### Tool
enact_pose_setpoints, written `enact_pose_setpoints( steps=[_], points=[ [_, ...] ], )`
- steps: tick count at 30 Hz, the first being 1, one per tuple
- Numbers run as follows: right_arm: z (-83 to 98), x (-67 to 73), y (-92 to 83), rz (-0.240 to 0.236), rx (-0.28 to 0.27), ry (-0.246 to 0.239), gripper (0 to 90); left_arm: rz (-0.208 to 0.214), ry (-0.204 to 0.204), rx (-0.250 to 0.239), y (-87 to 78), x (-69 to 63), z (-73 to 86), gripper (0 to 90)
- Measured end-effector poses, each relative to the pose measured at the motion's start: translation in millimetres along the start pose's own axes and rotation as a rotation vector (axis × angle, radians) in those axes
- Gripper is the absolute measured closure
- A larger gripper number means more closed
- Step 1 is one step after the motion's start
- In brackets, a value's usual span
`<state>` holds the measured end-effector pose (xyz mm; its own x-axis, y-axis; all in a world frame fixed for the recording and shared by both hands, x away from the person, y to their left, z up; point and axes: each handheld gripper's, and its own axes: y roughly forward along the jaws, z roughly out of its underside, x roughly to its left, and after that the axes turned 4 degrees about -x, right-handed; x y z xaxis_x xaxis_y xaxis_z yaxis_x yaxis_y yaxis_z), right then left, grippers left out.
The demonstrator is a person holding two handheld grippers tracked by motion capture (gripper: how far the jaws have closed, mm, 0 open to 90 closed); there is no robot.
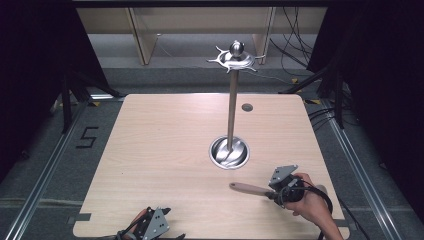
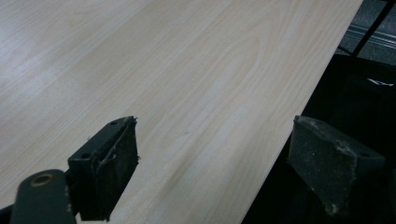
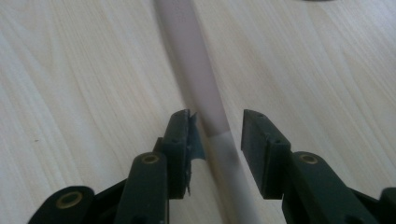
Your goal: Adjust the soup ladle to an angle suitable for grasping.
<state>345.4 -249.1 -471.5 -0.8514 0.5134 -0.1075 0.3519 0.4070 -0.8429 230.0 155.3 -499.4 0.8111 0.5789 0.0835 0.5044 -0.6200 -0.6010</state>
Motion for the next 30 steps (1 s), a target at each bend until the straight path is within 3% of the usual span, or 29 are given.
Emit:
enact_pose_setpoints(
  steps=[1, 4, 7, 12, 14, 16, 23, 24, 29, 30],
  points=[
    [-0.6, -1.4, 1.6, -0.027, 0.012, -0.012, 64.9, 0.003, 0.004, 0.003, 0.1, 0.2, 0.1, 15.0],
    [-0.9, -0.4, 2.1, 0.000, 0.017, -0.013, 65.4, -0.005, 0.012, 0.007, -0.4, 0.6, -0.2, 15.0],
    [-3.2, -0.7, 2.8, -0.008, 0.044, -0.006, 66.7, -0.004, 0.012, 0.007, -0.6, 0.4, -0.2, 15.0],
    [-6.9, -0.4, 4.7, -0.011, 0.065, -0.039, 67.3, -0.011, 0.010, -0.004, -0.8, 0.3, -0.5, 15.0],
    [-7.8, 0.3, 4.6, -0.022, 0.078, -0.030, 67.4, -0.005, 0.010, -0.003, -1.4, 0.3, -0.5, 15.0],
    [-8.3, -2.5, 7.1, -0.021, 0.067, -0.063, 67.4, -0.008, 0.010, -0.005, -1.3, 0.4, -0.7, 15.0],
    [-9.0, -2.5, 9.3, -0.028, 0.089, -0.041, 68.2, -0.002, 0.007, -0.006, -1.0, -0.6, -0.7, 15.0],
    [-9.4, -3.5, 10.1, -0.034, 0.089, -0.051, 68.3, -0.006, 0.022, 0.001, -1.7, 0.3, -0.9, 15.0],
    [-11.0, -5.2, 13.8, -0.052, 0.109, -0.073, 69.7, 0.007, -0.003, -0.023, -0.6, -1.6, -0.7, 15.0],
    [-11.1, -4.5, 12.8, -0.045, 0.116, -0.056, 70.0, -0.007, 0.014, -0.007, -1.1, -0.4, -1.1, 15.0]
  ],
)
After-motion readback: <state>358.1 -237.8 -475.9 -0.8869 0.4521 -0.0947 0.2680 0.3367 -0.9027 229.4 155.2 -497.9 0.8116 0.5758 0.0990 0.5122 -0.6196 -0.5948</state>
